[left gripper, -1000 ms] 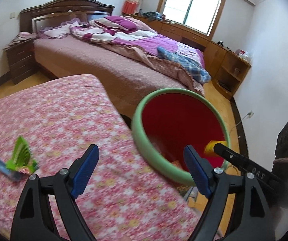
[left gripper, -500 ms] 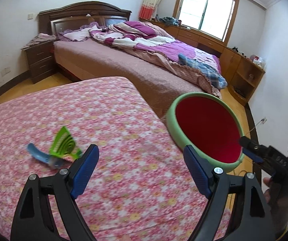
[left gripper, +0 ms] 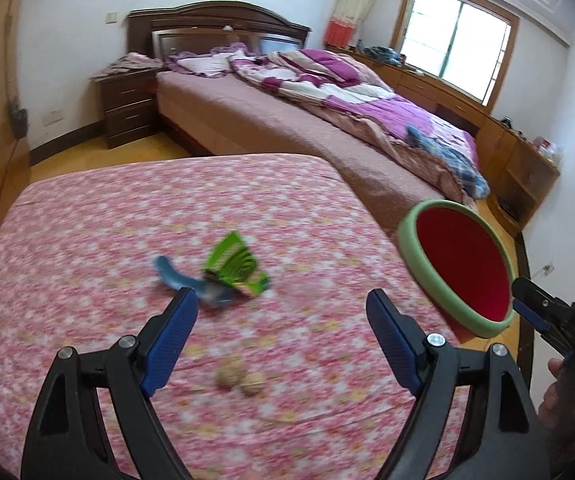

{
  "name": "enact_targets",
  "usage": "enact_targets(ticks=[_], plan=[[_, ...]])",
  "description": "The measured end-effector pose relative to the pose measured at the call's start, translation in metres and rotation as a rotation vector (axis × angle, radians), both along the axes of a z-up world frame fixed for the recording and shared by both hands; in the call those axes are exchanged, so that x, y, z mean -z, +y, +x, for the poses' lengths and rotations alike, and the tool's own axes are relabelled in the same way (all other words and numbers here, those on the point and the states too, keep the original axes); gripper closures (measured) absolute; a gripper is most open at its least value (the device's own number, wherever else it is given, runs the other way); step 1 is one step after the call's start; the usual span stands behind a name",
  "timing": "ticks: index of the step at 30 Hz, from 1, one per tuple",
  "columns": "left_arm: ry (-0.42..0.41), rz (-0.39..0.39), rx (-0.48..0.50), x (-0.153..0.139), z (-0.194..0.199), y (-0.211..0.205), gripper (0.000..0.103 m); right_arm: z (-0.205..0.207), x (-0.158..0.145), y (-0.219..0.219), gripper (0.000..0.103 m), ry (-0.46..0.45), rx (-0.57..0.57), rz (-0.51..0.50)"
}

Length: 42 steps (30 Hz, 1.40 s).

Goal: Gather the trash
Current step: 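Move both tools back over the bed toward the green box and blue piece, then close the right tool on the green mosquito-coil box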

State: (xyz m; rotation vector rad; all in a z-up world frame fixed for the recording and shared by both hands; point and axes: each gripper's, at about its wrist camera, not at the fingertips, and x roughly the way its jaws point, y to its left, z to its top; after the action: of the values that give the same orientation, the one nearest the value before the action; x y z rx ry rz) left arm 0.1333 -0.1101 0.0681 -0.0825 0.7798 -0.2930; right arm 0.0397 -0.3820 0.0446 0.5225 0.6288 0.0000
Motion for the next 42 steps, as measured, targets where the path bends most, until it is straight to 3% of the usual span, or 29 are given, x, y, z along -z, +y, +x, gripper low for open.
enact_targets(ticks=[8,14,23,34,42], plan=[[0.025,0.012,-0.119,0.009,0.001,0.046,0.018,0.015,0.002,0.044,0.026,0.019,-0.085,-0.022],[0.018,0.063,-0.184,0.016,0.003,0.069,0.018,0.033,0.004,0.078,0.018,0.035,-0.146,-0.049],[0.054,0.049,-0.281,0.032,0.012,0.107,0.018,0.073,0.017,0.132,0.015,0.071,-0.271,-0.081],[0.084,0.030,-0.337,0.047,0.020,0.132,0.018,0.127,0.053,0.186,0.014,0.169,-0.384,-0.121],[0.112,0.011,-0.338,0.056,0.028,0.136,0.018,0.154,0.068,0.205,0.016,0.181,-0.393,-0.154]])
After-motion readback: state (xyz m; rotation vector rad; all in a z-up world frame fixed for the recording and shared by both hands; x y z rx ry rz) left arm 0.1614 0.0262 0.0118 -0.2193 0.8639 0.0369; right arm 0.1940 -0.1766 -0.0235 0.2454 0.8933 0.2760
